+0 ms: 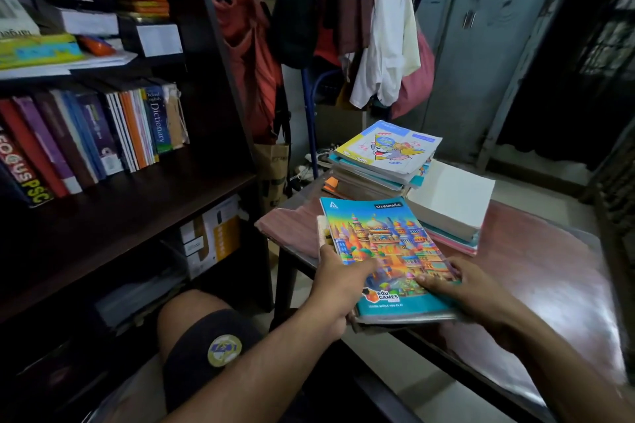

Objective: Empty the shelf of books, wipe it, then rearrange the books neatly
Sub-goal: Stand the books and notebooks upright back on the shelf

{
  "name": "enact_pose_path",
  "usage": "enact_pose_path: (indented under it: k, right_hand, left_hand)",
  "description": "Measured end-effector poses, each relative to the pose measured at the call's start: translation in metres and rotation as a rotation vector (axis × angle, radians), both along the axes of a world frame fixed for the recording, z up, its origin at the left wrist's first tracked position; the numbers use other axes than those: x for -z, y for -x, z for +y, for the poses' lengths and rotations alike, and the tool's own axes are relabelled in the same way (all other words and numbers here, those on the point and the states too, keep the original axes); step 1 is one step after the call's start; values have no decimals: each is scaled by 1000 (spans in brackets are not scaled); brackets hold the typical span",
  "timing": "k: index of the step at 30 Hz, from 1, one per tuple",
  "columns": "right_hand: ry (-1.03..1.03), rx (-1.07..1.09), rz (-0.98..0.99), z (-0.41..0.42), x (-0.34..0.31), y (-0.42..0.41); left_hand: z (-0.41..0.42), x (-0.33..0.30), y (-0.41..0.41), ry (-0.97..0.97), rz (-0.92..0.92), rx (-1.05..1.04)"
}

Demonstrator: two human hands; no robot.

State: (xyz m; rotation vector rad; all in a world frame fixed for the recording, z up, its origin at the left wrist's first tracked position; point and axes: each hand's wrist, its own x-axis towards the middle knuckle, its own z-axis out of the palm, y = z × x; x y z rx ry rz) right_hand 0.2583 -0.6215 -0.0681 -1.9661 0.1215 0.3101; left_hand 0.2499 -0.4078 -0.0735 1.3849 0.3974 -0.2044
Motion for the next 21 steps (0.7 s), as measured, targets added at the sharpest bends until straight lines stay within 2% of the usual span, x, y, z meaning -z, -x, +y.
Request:
enact_pose_path:
  k: [2, 6, 8, 15, 21]
  right_hand:
    - [20, 16, 11, -3, -2, 1]
    - [81, -1, -10, -10, -6, 3]
    - [49, 23, -36, -11, -7, 7]
    - [-197, 156, -251, -9, -33, 18]
    - [-309, 85, -318, 5, -58, 29]
  left_hand:
    - [-3, 0, -1, 5, 4, -25]
    - [-12, 7, 1, -118, -44, -3]
    - [-14, 9, 3, -117, -73, 6]
    - [-14, -1, 1, 230, -75, 52]
    - [-3, -6, 7, 289, -178, 81]
